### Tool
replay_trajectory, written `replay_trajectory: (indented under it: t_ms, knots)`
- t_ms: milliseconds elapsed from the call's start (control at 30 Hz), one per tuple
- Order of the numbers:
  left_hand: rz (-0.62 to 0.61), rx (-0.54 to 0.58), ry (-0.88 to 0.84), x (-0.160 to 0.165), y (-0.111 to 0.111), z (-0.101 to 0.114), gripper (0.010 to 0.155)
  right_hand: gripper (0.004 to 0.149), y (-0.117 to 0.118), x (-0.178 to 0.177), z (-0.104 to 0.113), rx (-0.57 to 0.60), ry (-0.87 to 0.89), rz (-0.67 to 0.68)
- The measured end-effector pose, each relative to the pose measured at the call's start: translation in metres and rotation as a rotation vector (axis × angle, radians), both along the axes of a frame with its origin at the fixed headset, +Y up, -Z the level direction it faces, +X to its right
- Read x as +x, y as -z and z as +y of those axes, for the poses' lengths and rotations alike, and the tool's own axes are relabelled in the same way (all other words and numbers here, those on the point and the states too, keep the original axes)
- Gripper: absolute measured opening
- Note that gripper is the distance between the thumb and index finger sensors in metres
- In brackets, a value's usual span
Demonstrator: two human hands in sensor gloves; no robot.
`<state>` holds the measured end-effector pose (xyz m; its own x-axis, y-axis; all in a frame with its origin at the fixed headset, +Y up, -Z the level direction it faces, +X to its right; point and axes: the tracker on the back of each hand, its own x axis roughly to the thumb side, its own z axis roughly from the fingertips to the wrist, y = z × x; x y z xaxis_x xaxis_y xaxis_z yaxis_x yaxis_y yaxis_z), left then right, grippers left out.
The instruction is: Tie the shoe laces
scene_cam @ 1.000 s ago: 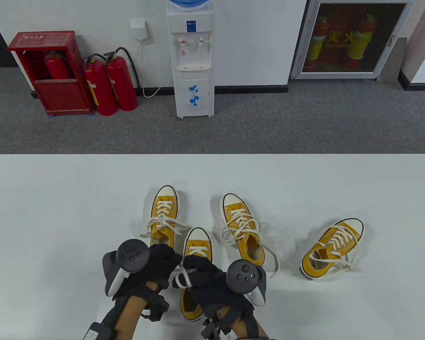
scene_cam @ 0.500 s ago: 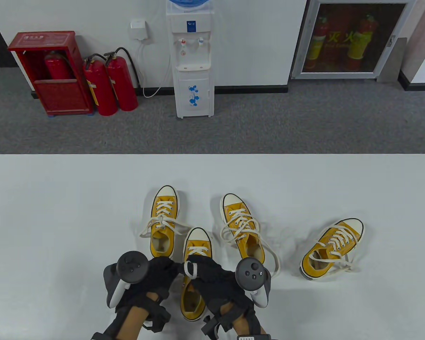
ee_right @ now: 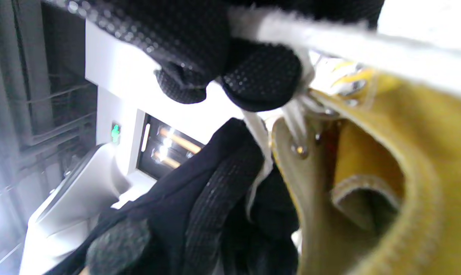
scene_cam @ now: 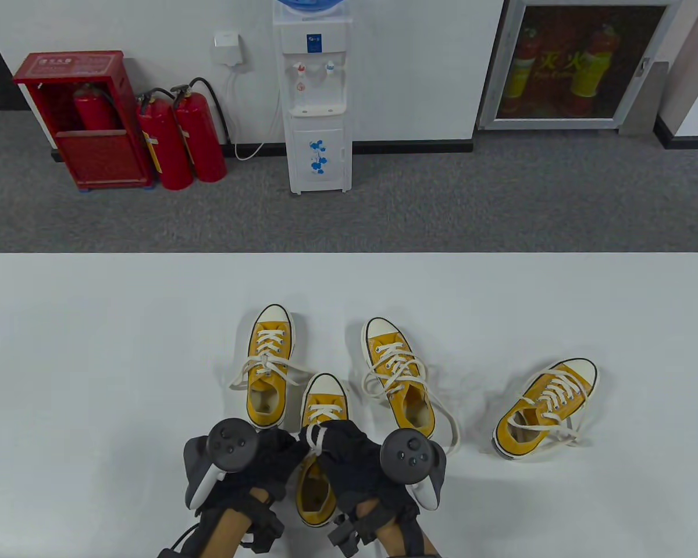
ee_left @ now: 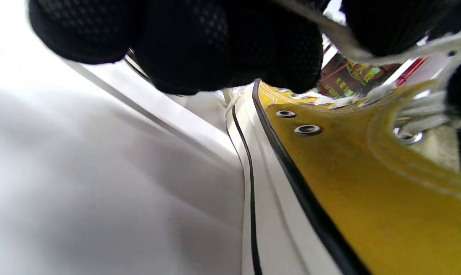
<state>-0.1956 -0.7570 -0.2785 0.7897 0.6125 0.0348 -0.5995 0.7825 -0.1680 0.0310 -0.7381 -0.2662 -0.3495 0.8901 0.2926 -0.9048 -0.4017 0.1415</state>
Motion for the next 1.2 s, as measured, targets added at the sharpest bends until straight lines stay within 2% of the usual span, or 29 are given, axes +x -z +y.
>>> replay_trajectory:
  t_ms: [467, 867, 967, 1200]
  knots:
    - [0.007, 0.009, -0.014, -0.004, 0.000, -0.001, 0.053, 0.038, -0.008, 0.000, 0.009, 0.025, -0.094, -0.122]
    - [0.015, 0.021, -0.012, -0.007, 0.000, -0.001, 0.059, 0.043, -0.001, 0.016, 0.005, -0.113, 0.026, -0.037]
    - [0.022, 0.024, -0.010, -0.009, 0.000, -0.001, 0.061, 0.044, 0.001, 0.016, 0.003, -0.147, 0.031, 0.027]
    - [0.030, 0.025, -0.047, -0.013, 0.000, -0.001, 0.064, 0.052, 0.004, 0.015, -0.001, -0.175, 0.046, 0.055]
